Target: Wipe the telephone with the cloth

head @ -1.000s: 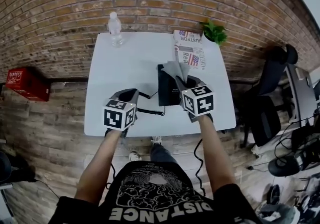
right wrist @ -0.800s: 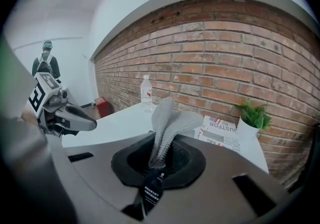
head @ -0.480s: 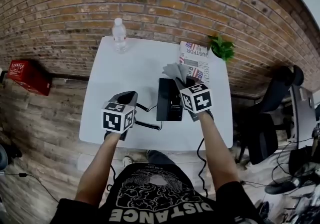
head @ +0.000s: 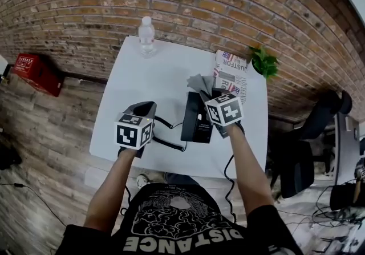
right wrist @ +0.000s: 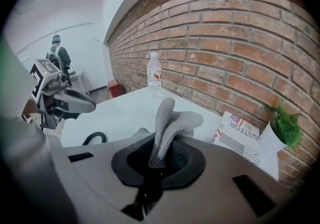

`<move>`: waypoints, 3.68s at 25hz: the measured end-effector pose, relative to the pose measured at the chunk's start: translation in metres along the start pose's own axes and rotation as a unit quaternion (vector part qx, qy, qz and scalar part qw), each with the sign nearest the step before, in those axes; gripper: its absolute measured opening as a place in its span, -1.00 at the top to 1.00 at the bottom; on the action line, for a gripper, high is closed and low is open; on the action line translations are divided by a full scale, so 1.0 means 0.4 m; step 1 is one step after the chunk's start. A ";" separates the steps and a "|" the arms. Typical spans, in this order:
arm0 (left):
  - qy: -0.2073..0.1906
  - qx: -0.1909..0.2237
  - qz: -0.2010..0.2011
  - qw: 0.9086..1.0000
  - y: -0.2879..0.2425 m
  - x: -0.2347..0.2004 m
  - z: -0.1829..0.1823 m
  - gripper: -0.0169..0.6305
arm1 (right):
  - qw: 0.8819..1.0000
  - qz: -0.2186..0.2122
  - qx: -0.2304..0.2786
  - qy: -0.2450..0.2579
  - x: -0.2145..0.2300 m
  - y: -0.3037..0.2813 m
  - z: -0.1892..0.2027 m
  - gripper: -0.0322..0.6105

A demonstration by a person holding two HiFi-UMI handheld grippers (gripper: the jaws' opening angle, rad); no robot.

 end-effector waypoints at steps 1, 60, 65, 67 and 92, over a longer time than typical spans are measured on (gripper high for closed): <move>0.001 0.000 -0.002 1.000 0.001 -0.001 0.002 0.93 | 1.000 -0.003 -0.001 0.000 -0.003 -0.004 0.001 0.86; 0.014 -0.003 -0.012 1.000 0.151 -0.006 0.107 0.93 | 0.995 -0.028 -0.039 0.092 -0.230 -0.053 0.096 0.86; 0.012 0.000 -0.003 1.000 0.165 0.003 0.120 0.93 | 0.995 -0.025 -0.045 0.082 -0.253 -0.045 0.138 0.86; 0.009 0.000 0.001 1.000 0.171 0.009 0.124 0.93 | 0.996 -0.024 -0.047 0.078 -0.262 -0.041 0.156 0.86; -0.034 -0.012 0.049 0.998 0.241 0.059 0.195 0.93 | 1.000 0.007 -0.016 -0.026 -0.340 0.018 0.343 0.86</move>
Point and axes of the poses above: the fingertips, and each gripper's own axes: y backward along the fingers, x to its right, z out of its underside, the point moved 8 cm from there along y, backward along the fingers, and after that the axes turned 13 degrees about -y, right-handed, at the moved point
